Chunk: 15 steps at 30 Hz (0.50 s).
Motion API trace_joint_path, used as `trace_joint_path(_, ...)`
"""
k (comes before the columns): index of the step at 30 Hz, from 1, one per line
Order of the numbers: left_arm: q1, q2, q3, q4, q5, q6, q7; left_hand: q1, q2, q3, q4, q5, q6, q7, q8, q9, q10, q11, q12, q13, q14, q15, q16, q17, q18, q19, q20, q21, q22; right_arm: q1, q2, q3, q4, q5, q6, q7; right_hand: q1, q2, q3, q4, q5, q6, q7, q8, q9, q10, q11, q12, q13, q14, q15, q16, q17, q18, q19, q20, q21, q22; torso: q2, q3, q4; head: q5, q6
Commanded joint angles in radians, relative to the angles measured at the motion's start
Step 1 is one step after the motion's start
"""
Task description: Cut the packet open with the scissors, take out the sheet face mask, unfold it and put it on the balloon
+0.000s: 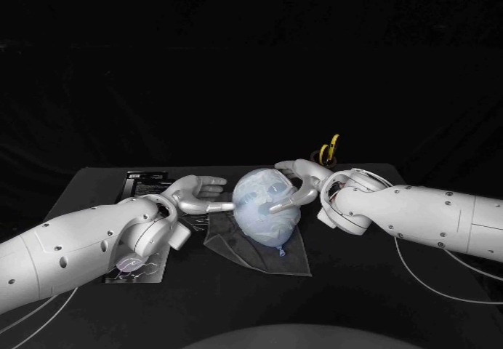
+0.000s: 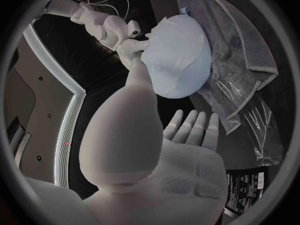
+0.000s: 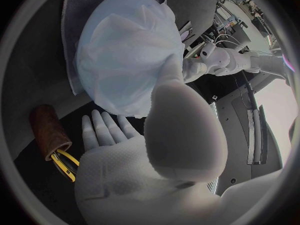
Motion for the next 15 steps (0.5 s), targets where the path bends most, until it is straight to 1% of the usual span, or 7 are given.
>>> trace_joint_path(1, -0.005, 0.014, 0.001, -0.007, -0.13, 0.002, 0.029, 0.01, 0.001, -0.004, 0.001, -0.001, -0.011, 0.044, -0.006, -0.004, -0.024, -0.005, -0.004, -0.001, 0.003, -0.004, -0.005, 0.001, -0.005, 0.014, 0.0, 0.002, 0.004, -0.002, 0.0, -0.002, -0.008, -0.003, 0.03, -0.005, 0.009, 0.002, 0.0, 0.0, -0.007, -0.005, 0.145, 0.001, 0.001, 0.007, 0.0, -0.003, 0.0, 0.004, 0.002, -0.002, 0.0, 0.012, -0.004, 0.001, 0.003, -0.001, 0.001, -0.0011, -0.0001, 0.001, -0.001)
trace_joint_path(2, -0.007, 0.018, 0.001, -0.008, -0.135, 0.002, 0.033, 0.014, 0.001, -0.004, 0.001, 0.0, -0.014, 0.058, -0.007, -0.005, -0.033, -0.008, -0.003, -0.001, 0.016, -0.008, -0.002, 0.004, -0.001, 0.032, -0.001, 0.008, 0.008, -0.002, -0.001, -0.002, -0.01, -0.003, 0.03, -0.006, 0.01, 0.002, 0.0, 0.0, -0.008, -0.004, 0.145, 0.001, 0.002, 0.008, 0.0, -0.003, 0.001, 0.006, 0.002, -0.002, 0.001, 0.011, -0.004, 0.001, 0.003, -0.001, 0.001, -0.0009, -0.0002, 0.001, -0.002)
trace_joint_path(5, -0.01, 0.028, 0.002, -0.011, -0.143, 0.001, 0.042, 0.021, 0.003, 0.002, 0.0, 0.0, -0.015, 0.068, -0.007, -0.005, -0.04, -0.013, -0.003, -0.001, 0.031, -0.012, 0.002, 0.008, 0.004, 0.051, -0.003, 0.015, 0.011, -0.002, -0.002, -0.002, -0.014, -0.003, 0.032, -0.008, 0.01, 0.002, 0.0, 0.0, -0.008, -0.004, 0.145, 0.001, 0.002, 0.009, 0.0, -0.003, 0.001, 0.007, 0.002, -0.001, 0.001, 0.011, -0.004, 0.001, 0.003, -0.001, 0.001, -0.0005, -0.0003, 0.0, -0.001)
trace_joint_path(6, -0.011, 0.031, 0.002, -0.012, -0.145, 0.001, 0.043, 0.028, 0.005, 0.007, 0.0, 0.0, -0.012, 0.08, -0.006, -0.003, -0.034, -0.023, -0.002, 0.0, 0.036, -0.018, 0.003, 0.009, 0.008, 0.054, -0.005, 0.016, 0.011, -0.002, -0.002, -0.002, -0.016, -0.003, 0.033, -0.008, 0.012, 0.002, 0.0, 0.0, -0.009, -0.002, 0.145, 0.003, 0.003, 0.014, -0.001, -0.002, 0.001, 0.013, 0.001, 0.0, 0.002, 0.012, -0.004, 0.0, 0.003, -0.001, 0.001, -0.0005, -0.0003, 0.0, -0.001)
trace_joint_path(9, -0.013, 0.039, 0.002, -0.014, -0.157, 0.004, 0.045, 0.048, 0.008, 0.017, 0.0, -0.001, -0.007, 0.092, -0.003, -0.001, -0.029, -0.023, -0.001, 0.001, 0.059, -0.023, 0.009, 0.014, 0.024, 0.061, -0.014, 0.018, 0.011, -0.002, -0.003, -0.002, -0.019, -0.003, 0.034, -0.008, 0.012, 0.002, 0.0, 0.0, -0.009, -0.002, 0.145, 0.003, 0.003, 0.014, -0.001, -0.002, 0.001, 0.013, 0.001, 0.0, 0.002, 0.012, -0.004, 0.0, 0.003, -0.001, -0.001, 0.0004, -0.0007, -0.002, 0.001)
trace_joint_path(11, -0.013, 0.044, 0.002, -0.017, -0.168, 0.007, 0.042, 0.062, 0.01, 0.023, 0.0, -0.002, -0.01, 0.096, -0.004, -0.002, -0.032, -0.024, -0.002, 0.0, 0.061, -0.024, 0.009, 0.015, 0.033, 0.065, -0.015, 0.019, 0.011, -0.002, -0.003, -0.002, -0.021, -0.002, 0.033, -0.009, 0.014, 0.002, 0.0, 0.0, -0.01, -0.001, 0.145, 0.004, 0.004, 0.017, -0.001, -0.002, 0.002, 0.017, 0.001, 0.002, 0.003, 0.012, -0.005, 0.0, 0.003, -0.001, -0.001, 0.0013, -0.0005, -0.002, 0.002)
trace_joint_path(15, -0.014, 0.053, 0.002, -0.025, -0.175, 0.014, 0.038, 0.076, 0.01, 0.018, 0.0, -0.002, -0.025, 0.101, -0.009, -0.007, -0.049, -0.019, -0.004, -0.002, 0.063, -0.022, 0.008, 0.015, 0.047, 0.086, -0.011, 0.026, 0.013, -0.001, -0.003, -0.002, -0.021, 0.001, 0.031, -0.007, 0.014, 0.002, 0.0, 0.0, -0.011, 0.0, 0.146, 0.005, 0.004, 0.02, -0.002, -0.002, 0.002, 0.022, 0.001, 0.004, 0.004, 0.011, -0.009, 0.0, 0.003, -0.002, -0.002, 0.0014, -0.0014, -0.002, 0.005)
